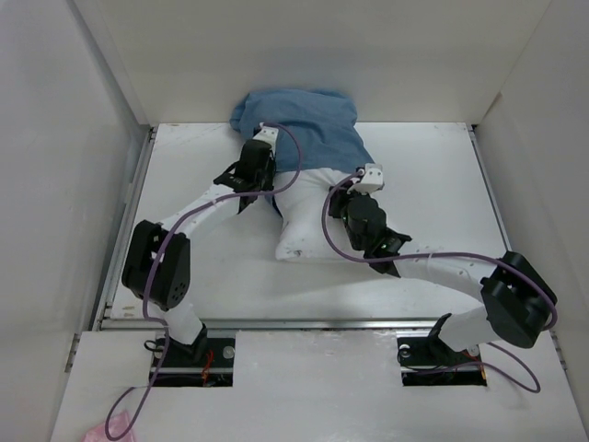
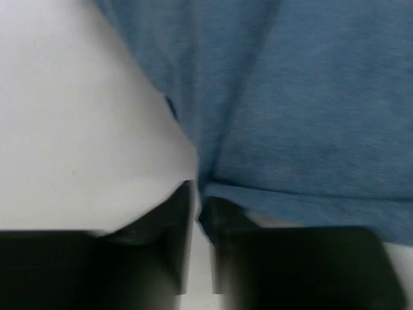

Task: Put the pillow into the pillowcase

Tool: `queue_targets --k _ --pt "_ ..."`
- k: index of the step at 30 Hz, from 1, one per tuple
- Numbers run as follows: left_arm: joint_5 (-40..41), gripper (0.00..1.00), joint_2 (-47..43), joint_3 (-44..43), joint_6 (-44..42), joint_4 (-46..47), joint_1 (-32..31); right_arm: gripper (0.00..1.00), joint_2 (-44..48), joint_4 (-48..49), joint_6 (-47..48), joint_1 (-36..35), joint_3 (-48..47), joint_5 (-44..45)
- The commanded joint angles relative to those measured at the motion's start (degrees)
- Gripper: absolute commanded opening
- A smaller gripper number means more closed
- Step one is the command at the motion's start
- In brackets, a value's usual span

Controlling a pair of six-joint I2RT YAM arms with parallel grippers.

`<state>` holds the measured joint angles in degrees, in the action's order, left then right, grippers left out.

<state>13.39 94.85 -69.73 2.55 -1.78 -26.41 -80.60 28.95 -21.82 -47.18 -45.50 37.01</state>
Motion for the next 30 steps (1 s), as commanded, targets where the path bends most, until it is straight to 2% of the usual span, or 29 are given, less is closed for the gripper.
queue_targets --k 1,2,5,8,11,14,15,19,22,23,26,30 --pt "-5.03 0.05 -0.45 -5.41 -1.76 2.05 -0.3 0.0 0.62 3.13 1.52 0.86 -3.9 4.03" --pt "-6.78 0.0 -1.06 -5.41 -1.15 2.05 -0.3 0.0 0.01 3.13 1.52 0.86 -3.9 3.42" --pt "-7.94 0.0 -6.22 -3.58 -1.14 4.85 -1.88 0.0 -0.7 3.75 -1.01 0.86 -3.9 2.8" --pt "-5.75 0.0 -11.68 -1.72 1.75 4.86 -5.66 0.0 -2.27 15.31 -2.79 0.86 -1.19 1.48" --pt "-7.74 0.0 -19.68 0.38 5.7 3.45 -9.79 0.0 -6.93 30.51 -3.58 0.86 -1.17 4.11" --pt "-8.47 0.0 -25.67 3.29 8.69 2.06 -15.14 0.0 -12.12 44.64 -1.21 0.86 -4.59 6.05" --pt "-8.47 0.0 -26.46 3.81 12.53 0.65 -16.72 0.0 -13.17 46.36 -0.07 0.86 -7.73 7.79" --pt "-5.05 0.0 -31.46 7.67 19.15 -6.2 -24.46 0.0 -16.7 48.12 2.48 0.86 -14.26 10.62" --pt "2.6 0.0 -33.84 8.91 24.16 -14.46 -25.0 0.0 -13.55 47.52 3.02 0.86 -9.21 9.39" --pt "2.61 0.0 -35.42 7.7 25.39 -17.52 -25.7 0.0 -11.36 46.65 3.02 0.86 -7.69 10.0" --pt "-2.91 0.0 -38.93 8.21 25.58 -15.98 -27.19 0.0 -10.72 46.37 1.27 0.86 -4.7 12.11" --pt "-7.84 0.0 -37.38 9.35 25.05 -15.61 -27.2 0.0 -14.4 46.73 0.64 0.24 -4.08 9.13"
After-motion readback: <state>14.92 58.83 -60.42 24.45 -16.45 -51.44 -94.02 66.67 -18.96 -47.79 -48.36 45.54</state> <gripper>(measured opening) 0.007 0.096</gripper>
